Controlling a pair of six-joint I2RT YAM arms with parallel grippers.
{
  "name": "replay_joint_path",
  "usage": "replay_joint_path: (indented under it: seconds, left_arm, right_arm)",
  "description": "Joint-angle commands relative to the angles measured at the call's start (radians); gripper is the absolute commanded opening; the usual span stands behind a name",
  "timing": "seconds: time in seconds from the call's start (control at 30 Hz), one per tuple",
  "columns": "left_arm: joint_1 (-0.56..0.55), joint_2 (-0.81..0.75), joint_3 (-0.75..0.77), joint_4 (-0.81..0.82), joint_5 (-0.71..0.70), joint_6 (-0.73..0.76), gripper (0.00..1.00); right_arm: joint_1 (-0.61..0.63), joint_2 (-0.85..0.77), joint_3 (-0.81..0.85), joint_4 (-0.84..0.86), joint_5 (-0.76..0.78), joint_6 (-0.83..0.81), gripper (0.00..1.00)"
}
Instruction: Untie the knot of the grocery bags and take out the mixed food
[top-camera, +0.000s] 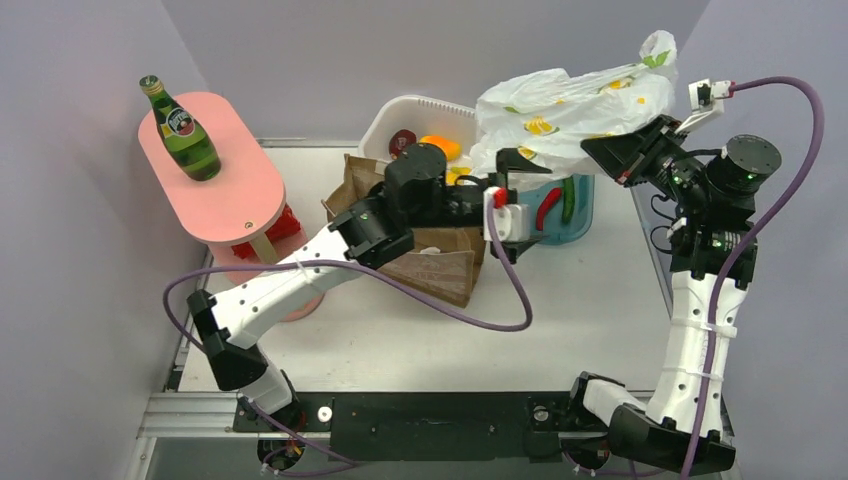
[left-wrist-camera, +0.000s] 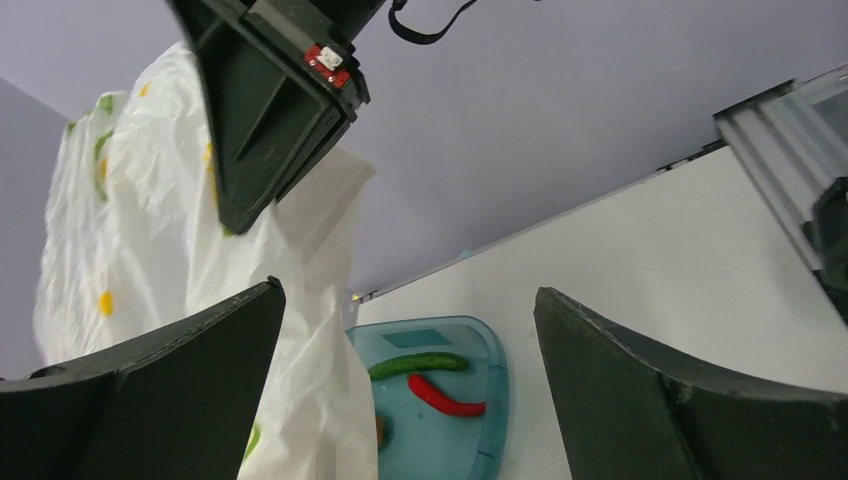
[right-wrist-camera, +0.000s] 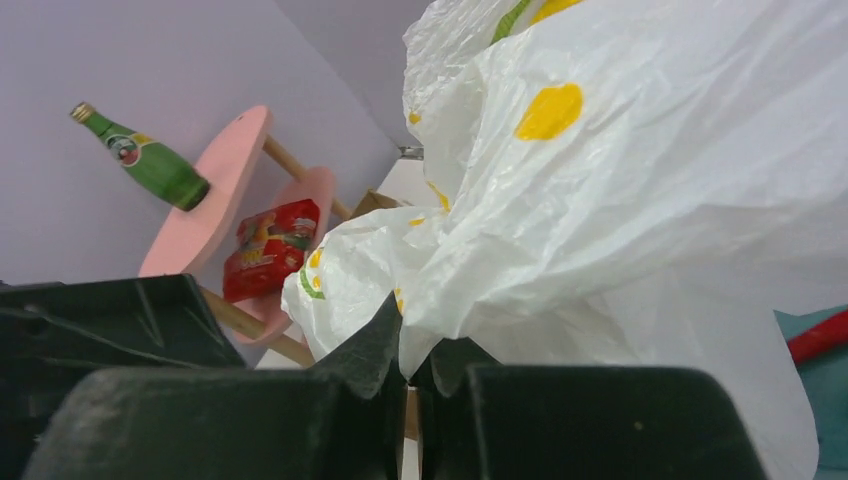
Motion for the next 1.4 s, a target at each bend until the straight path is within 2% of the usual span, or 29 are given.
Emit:
replay_joint_path:
  seconds: [0.0, 0.1, 0.23, 0.4, 0.53, 0.6, 0.83, 0.93, 1.1, 1.23, 1.37]
  left_arm:
    - [-0.057, 0.084, 0.071, 0.139, -0.169, 0.161, 0.97]
    - [-0.07, 0.163, 0.086, 0.322, -0.322, 0.213, 0.97]
    - [-0.084, 0.227, 0.072, 0.555, -0.604, 0.302, 0.97]
    - [-0.086, 0.193, -0.131, 0.896, -0.67, 0.415, 0.97]
    - [-0.083, 0.137, -0.29, 1.109, -0.639, 0.429, 0.97]
    - [-0.082, 0.092, -0.366, 1.159, -0.585, 0.409, 0.97]
    - [-0.095, -0.094, -0.574, 1.054, -0.269, 0.339, 0.96]
    - [-0.12, -0.113, -0.589, 1.054, -0.3, 0.374, 0.95]
    - [-0.116, -0.065, -0.502, 0.998, -0.473, 0.385, 0.95]
    - [-0.079, -0.036, -0.425, 0.827, -0.446, 0.319, 0.96]
    - [-0.038, 0.032, -0.363, 0.834, -0.448, 0.298, 0.97]
  right_arm:
    - [0.074, -0.02, 0.04, 0.151, -0.016, 0.123, 0.0]
    - [0.101, -0.031, 0.052, 0.132, -0.05, 0.104, 0.0]
    - [0.109, -0.054, 0.04, 0.105, -0.082, 0.092, 0.0]
    - [0.109, -0.088, -0.01, 0.096, -0.082, 0.088, 0.0]
    - [0.108, -0.093, -0.027, 0.096, -0.081, 0.095, 0.0]
    - [0.106, -0.096, -0.034, 0.097, -0.069, 0.1, 0.0]
    - [0.1, -0.079, -0.027, 0.134, -0.022, 0.139, 0.0]
    - [0.087, -0.071, -0.021, 0.152, -0.025, 0.15, 0.0]
    - [0.087, -0.09, -0.055, 0.165, -0.046, 0.148, 0.0]
    - [0.105, -0.092, -0.061, 0.184, -0.085, 0.145, 0.0]
    - [0.162, -0.093, -0.04, 0.108, -0.13, 0.07, 0.0]
